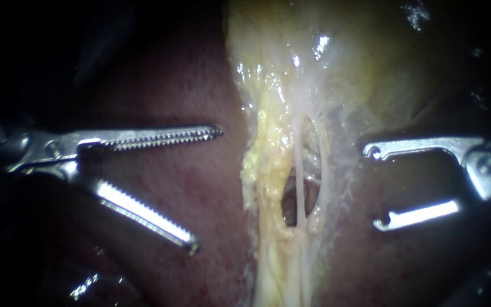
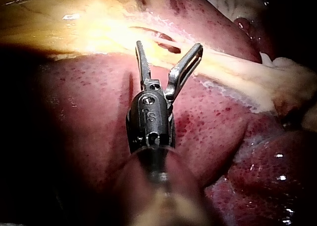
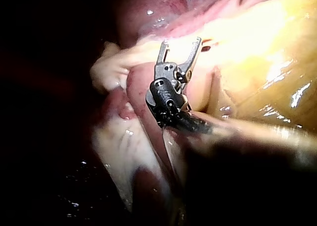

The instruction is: Grabbing gallbladder

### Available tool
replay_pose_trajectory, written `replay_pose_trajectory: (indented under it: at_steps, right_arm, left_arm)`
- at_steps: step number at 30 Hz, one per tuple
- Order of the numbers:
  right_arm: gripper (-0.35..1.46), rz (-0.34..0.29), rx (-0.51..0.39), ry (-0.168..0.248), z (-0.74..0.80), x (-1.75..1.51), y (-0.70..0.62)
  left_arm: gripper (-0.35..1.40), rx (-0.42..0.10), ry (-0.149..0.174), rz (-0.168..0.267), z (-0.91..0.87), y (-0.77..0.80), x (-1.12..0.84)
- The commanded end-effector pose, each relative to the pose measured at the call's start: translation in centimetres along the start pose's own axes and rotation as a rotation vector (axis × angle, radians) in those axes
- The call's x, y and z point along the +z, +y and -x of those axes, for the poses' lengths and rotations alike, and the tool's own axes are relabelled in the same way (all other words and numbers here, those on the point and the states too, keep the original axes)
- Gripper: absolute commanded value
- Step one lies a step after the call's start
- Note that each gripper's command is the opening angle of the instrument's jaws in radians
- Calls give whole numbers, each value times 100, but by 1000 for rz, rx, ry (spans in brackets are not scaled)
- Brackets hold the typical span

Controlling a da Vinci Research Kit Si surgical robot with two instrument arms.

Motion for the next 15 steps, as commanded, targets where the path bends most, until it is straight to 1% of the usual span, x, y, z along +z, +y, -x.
replay_pose_trajectory:
  at_steps: [1,5,7,10,15]
  right_arm:
    - [55,0,0,0,0,0,0]
    - [55,0,0,0,0,0,0]
    - [55,0,0,0,0,0,0]
    - [55,0,0,0,0,0,0]
    - [55,0,0,0,0,0,0]
  left_arm:
    - [94,0,0,-1,0,0,0]
    - [89,-1,-1,0,0,5,3]
    - [89,-2,0,3,-2,12,9]
    - [88,-2,18,3,-7,23,18]
    - [82,-1,62,-10,-16,38,33]
